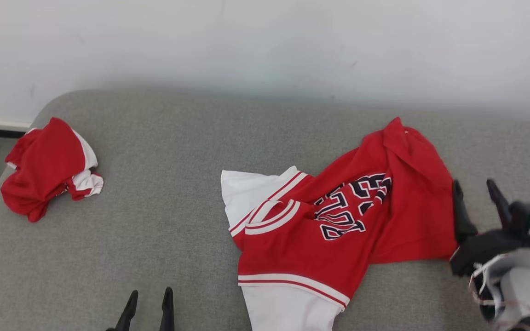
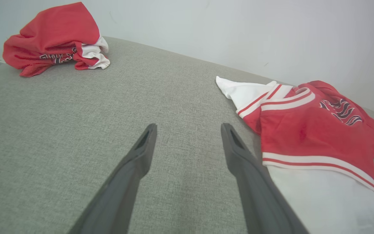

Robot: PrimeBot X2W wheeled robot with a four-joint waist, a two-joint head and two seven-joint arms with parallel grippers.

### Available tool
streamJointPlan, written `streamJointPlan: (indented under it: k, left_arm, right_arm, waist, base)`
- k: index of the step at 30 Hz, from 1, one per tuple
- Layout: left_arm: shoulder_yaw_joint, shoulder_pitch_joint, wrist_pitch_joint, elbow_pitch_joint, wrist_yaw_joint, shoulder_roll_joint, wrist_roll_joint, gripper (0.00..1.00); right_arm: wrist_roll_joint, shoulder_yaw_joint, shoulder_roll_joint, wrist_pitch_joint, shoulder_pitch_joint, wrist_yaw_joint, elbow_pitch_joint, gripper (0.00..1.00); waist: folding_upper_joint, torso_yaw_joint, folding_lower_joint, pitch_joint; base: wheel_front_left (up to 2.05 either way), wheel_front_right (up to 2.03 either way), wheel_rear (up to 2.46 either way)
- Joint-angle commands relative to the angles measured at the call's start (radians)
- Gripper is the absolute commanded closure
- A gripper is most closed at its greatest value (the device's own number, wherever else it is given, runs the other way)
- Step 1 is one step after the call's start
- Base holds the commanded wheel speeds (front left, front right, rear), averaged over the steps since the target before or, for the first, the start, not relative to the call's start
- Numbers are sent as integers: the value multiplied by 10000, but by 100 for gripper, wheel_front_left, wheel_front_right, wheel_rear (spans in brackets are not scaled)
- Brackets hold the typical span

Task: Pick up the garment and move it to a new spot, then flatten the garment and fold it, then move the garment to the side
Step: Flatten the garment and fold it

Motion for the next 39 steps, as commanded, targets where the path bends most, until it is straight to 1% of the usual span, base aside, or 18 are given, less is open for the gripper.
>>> streamJointPlan:
  k: [1, 8, 9, 10, 15, 18, 24, 28, 32, 36, 39]
  left_arm:
    - [-3, 166, -28, 0, -16, 1, 58, 0]
    - [-99, 443, -28, -39, -7, 1, 94, 0]
    - [-183, 483, -28, -58, -8, 1, 66, 0]
    - [-183, 483, -28, -58, -8, 1, 66, 0]
    - [-297, 544, -28, -106, 58, 1, 22, 0]
    - [-457, 515, -28, -58, 60, 0, 1, 0]
    - [-601, 507, -28, -2, 33, 2, 54, 0]
    - [-569, 551, -28, -159, 83, 2, 116, 0]
    - [-590, 619, -28, -113, 112, 2, 44, 0]
    - [-1139, 619, -28, 300, -6, 0, -222, 0]
    - [-1876, 486, -28, 822, -51, 6, -418, 0]
  right_arm:
    - [-117, -117, 208, -9, 578, 14, -474, 0]
    - [-295, -707, 1046, -9, 2753, 14, -2662, 0]
    - [-354, -919, 1289, -10, 3228, 14, -3203, 0]
    - [-354, -919, 1289, -10, 3228, 14, -3203, 0]
    - [-555, -1342, 1744, -8, 4280, 14, -4395, 0]
    - [-754, -1407, 1955, -8, 4649, 14, -4643, 0]
    - [-826, -1709, 2121, -8, 4816, 14, -4835, 0]
    - [-820, -1499, 2206, -9, 5119, 14, -5339, 0]
    - [-814, -1384, 2261, -9, 5299, 14, -5340, 0]
    - [-905, -1380, 2277, -9, 5159, 14, -5199, 0]
    - [-1005, -1368, 2102, -7, 4758, 14, -4888, 0]
  waist:
    - [-1, -257, 1, -295]
    - [-1, -560, 1, -573]
    - [-1, -595, 1, -599]
    - [-1, -595, 1, -599]
    - [-1, -653, 1, -664]
    - [-1, -714, 1, -650]
    - [-1, -672, 1, -688]
    - [-1, -667, 1, -725]
    - [-1, -714, 1, -720]
    - [-1, -787, 1, -655]
    - [-1, -868, 1, -549]
  base:
    - [0, 0, 0]
    - [0, 0, 0]
    - [0, 0, 0]
    - [0, 0, 0]
    - [0, 0, 0]
    - [0, 0, 0]
    - [0, 0, 0]
    - [0, 0, 0]
    - [0, 0, 0]
    - [0, 0, 0]
    - [0, 0, 0]
